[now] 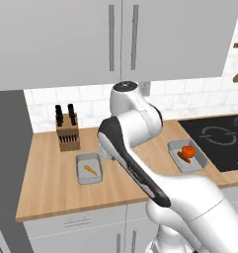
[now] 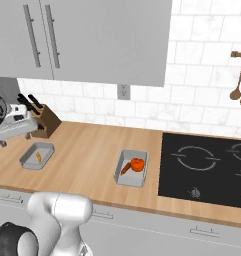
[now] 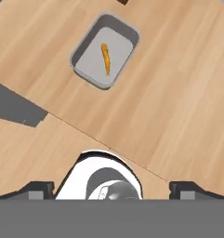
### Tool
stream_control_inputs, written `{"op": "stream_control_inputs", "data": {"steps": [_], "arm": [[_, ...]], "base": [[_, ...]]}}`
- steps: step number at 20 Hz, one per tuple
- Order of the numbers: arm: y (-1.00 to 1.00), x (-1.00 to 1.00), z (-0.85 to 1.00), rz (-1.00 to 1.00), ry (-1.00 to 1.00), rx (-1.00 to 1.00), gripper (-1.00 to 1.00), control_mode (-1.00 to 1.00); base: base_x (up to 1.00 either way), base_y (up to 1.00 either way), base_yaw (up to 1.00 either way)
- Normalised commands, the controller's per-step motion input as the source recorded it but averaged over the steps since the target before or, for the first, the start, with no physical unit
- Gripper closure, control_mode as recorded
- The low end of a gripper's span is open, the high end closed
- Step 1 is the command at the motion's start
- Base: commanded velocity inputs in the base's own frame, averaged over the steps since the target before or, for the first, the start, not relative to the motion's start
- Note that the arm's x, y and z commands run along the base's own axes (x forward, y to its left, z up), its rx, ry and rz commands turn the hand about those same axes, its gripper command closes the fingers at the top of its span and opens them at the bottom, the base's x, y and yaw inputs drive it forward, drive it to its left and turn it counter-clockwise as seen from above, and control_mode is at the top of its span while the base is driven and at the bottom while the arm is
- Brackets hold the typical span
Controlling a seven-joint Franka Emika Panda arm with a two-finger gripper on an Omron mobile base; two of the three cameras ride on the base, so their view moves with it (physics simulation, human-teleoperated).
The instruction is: Take the meat container that has the shrimp and place it on the second highest rack of the freezer. Then take the vegetable container that has the squash and carrot and place it on the highest rack of the freezer.
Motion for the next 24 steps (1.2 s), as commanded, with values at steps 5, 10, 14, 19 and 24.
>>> {"op": "stream_control_inputs", "data": {"steps": [5, 10, 14, 19, 24], "arm": [[0.56, 0.43, -0.69, 0.11, 0.25, -0.03, -1.00, -1.00], [0.74, 0.51, -0.70, 0.24, 0.18, -0.04, -1.00, -1.00], [0.64, 0.46, -0.51, 0.12, 0.13, -0.07, -1.00, -1.00], [0.44, 0.74, -0.33, 0.06, 0.11, -0.02, -1.00, -1.00], [0.02, 0.47, -0.42, 0.11, 0.00, 0.00, -1.00, -1.00]], "base": [[0.00, 0.00, 0.00], [0.00, 0.00, 0.00], [0.00, 0.00, 0.00], [0.00, 0.00, 0.00], [0.00, 0.00, 0.00]]}}
